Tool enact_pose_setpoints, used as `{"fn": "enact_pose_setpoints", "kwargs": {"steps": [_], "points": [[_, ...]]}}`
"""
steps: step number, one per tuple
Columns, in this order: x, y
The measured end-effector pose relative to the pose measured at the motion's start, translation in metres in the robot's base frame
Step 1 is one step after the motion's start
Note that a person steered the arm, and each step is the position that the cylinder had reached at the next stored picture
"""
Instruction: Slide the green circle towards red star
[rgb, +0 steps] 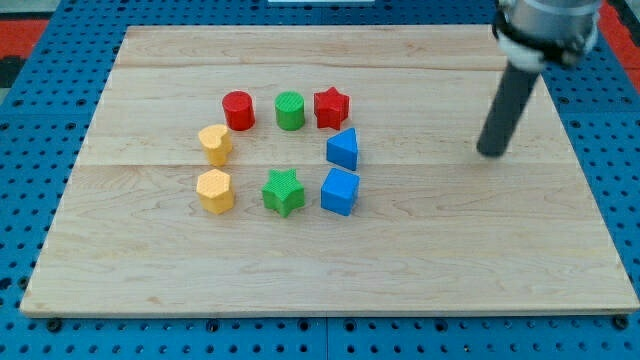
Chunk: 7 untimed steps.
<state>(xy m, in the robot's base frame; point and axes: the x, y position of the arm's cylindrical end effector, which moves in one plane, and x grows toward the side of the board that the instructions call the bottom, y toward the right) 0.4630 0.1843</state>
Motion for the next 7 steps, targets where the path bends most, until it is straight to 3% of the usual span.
{"fn": "enact_pose_setpoints", "kwargs": {"steps": [1, 3, 4, 7], "points": [[0.041, -0.069], [-0.032, -0.211], [-0.07, -0.244], [-0.077, -0.223]]}}
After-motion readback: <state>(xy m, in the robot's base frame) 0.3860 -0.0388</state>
